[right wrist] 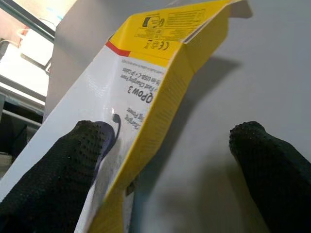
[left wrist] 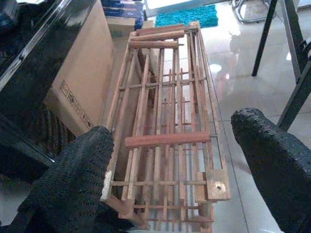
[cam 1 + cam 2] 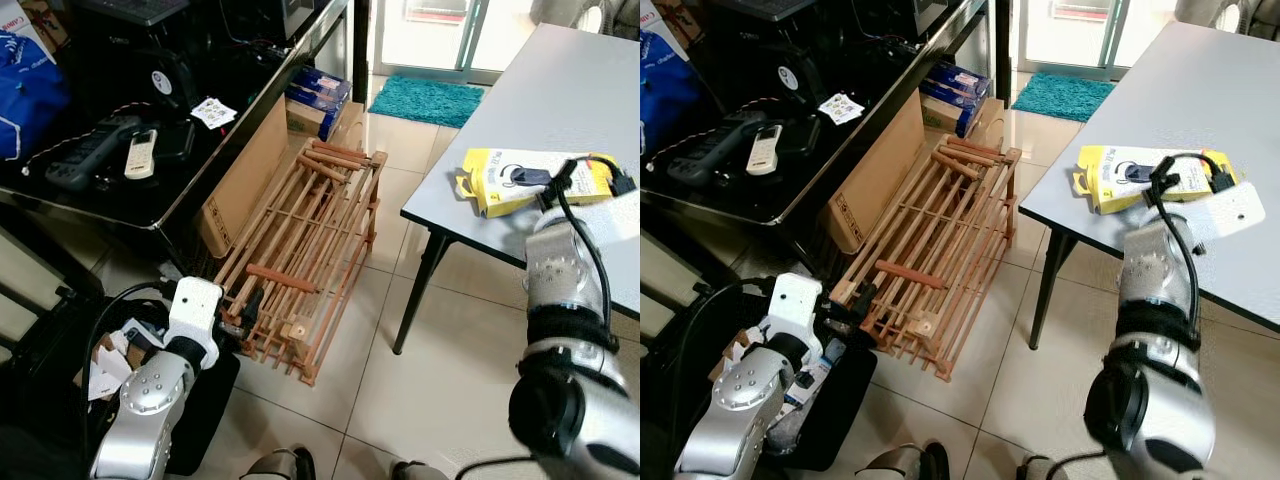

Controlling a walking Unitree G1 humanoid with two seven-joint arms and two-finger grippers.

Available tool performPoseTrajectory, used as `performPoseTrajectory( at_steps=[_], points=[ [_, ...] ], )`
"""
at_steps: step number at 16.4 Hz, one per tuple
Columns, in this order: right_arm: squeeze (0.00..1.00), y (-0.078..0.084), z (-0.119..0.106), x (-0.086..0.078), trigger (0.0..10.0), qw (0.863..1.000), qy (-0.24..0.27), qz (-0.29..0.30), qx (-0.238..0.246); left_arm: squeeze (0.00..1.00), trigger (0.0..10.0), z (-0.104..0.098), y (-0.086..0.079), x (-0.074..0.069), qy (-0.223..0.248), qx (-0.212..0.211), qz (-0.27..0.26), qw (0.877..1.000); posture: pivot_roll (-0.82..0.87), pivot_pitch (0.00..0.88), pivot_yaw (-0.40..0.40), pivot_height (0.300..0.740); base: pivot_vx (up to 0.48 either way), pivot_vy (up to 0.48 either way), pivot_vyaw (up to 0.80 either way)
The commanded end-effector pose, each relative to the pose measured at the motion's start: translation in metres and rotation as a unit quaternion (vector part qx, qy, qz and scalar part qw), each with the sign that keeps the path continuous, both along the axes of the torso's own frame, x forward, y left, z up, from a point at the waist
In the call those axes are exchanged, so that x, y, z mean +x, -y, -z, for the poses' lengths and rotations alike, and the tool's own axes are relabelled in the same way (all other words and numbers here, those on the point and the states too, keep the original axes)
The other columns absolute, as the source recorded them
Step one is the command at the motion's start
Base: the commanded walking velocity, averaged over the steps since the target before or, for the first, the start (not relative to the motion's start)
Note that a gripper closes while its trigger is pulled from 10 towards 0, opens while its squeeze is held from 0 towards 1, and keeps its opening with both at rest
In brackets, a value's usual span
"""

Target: Picking trash to rubbish bin

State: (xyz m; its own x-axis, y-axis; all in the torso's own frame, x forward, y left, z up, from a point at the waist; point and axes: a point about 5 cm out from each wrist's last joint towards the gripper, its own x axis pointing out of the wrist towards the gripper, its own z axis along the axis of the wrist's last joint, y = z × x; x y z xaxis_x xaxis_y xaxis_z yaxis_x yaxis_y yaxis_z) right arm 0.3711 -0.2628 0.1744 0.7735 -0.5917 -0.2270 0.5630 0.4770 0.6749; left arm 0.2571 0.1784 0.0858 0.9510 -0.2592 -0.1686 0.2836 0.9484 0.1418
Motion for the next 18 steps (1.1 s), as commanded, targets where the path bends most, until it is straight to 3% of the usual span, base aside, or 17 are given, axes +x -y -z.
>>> performPoseTrajectory(
  at_steps=[1,2,3,4,18],
  points=[
    [0.0,-0.0037,0.0068,0.0021,10.0,1.0,-0.013,-0.006,0.016,0.0,10.0,0.0018,-0.0029,-0.0023,-0.008,0.006,0.002,1.0,0.08,0.182,0.116,0.74,0.0,0.0,0.0],
    [0.0,-0.0039,0.0048,0.0042,1.4,1.0,-0.008,-0.007,0.019,0.0,10.0,0.0026,-0.0031,-0.003,-0.01,0.007,0.002,1.0,0.09,0.183,0.116,0.74,0.0,0.0,0.0],
    [0.0,-0.0039,0.0045,0.0048,1.4,1.0,-0.008,-0.007,0.02,0.0,10.0,0.0027,-0.0031,-0.0032,-0.01,0.007,0.002,1.0,0.09,0.183,0.116,0.74,0.0,0.0,0.0],
    [0.0,-0.004,0.0039,0.006,0.0,1.0,-0.006,-0.009,0.02,0.0,10.0,0.0029,-0.0032,-0.0041,-0.011,0.007,0.002,1.0,0.09,0.185,0.114,0.74,0.0,0.0,0.0],
    [0.0,-0.0008,0.0117,0.0057,0.0,1.0,-0.01,-0.006,0.015,0.0,10.0,0.0045,-0.0029,-0.0088,-0.015,0.007,0.002,1.0,0.09,0.195,0.111,0.74,0.0,0.0,0.0]
  ],
)
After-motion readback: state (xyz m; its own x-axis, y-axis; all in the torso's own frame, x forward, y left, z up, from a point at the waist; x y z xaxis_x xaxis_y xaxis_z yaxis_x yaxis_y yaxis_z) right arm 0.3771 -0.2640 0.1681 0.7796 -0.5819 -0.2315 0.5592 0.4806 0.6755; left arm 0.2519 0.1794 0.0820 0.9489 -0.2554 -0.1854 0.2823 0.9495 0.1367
